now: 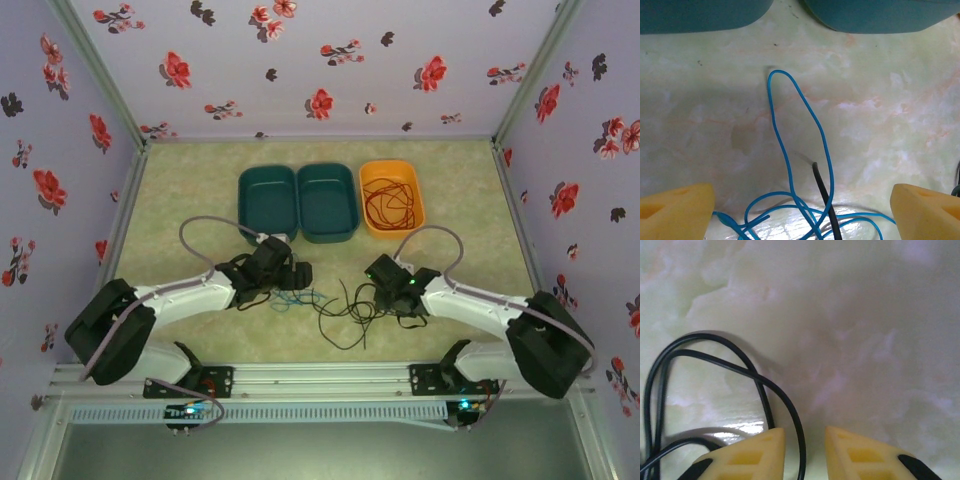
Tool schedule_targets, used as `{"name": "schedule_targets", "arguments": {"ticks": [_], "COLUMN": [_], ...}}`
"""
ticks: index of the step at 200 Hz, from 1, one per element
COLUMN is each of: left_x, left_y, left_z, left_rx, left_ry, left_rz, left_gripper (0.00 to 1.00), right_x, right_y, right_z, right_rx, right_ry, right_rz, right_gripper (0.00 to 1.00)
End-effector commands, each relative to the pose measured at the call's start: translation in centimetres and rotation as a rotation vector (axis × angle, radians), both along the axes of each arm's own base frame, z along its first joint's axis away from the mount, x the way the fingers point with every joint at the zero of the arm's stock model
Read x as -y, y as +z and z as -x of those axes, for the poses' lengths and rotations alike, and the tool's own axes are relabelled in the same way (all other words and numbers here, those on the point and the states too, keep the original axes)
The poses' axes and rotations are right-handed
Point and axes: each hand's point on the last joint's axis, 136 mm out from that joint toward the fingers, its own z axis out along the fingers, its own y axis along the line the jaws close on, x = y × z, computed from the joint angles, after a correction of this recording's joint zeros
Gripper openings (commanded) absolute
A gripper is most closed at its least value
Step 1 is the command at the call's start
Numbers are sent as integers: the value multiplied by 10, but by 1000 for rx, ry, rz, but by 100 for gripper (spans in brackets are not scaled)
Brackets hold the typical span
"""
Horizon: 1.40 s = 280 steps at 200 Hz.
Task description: Untangle the cables
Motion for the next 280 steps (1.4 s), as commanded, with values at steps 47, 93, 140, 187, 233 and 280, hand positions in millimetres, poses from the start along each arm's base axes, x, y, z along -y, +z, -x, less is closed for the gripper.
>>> {"name": "schedule_targets", "arguments": {"ticks": [47,93,140,187,233,280], "left_x": [-17,-21,-21,-22,-23,-25], "left_y": [-17,-21,-28,-29,-24,-13], "left_z": [5,6,6,4,-2,-10], "left_rx": [-38,-46,-57,-49,-25,17], "left_ry": [76,85,88,98,126,166], "left_rz": [-58,-76,-90,-88,-55,-3], "left_gripper": [90,84,71,68,62,62], "right_x": [-12,-22,-35,-58,-70,-69], "right_y": [-11,2,18,45,83,119], "right_z": [-11,-27,-45,-64,-79,-88], "right_rx": [-17,28,95,197,325,444], "right_ry": [43,88,110,175,254,299], "right_rz": [27,42,22,-49,-88,-80], "right_gripper": [6,0,0,0,0,0]}}
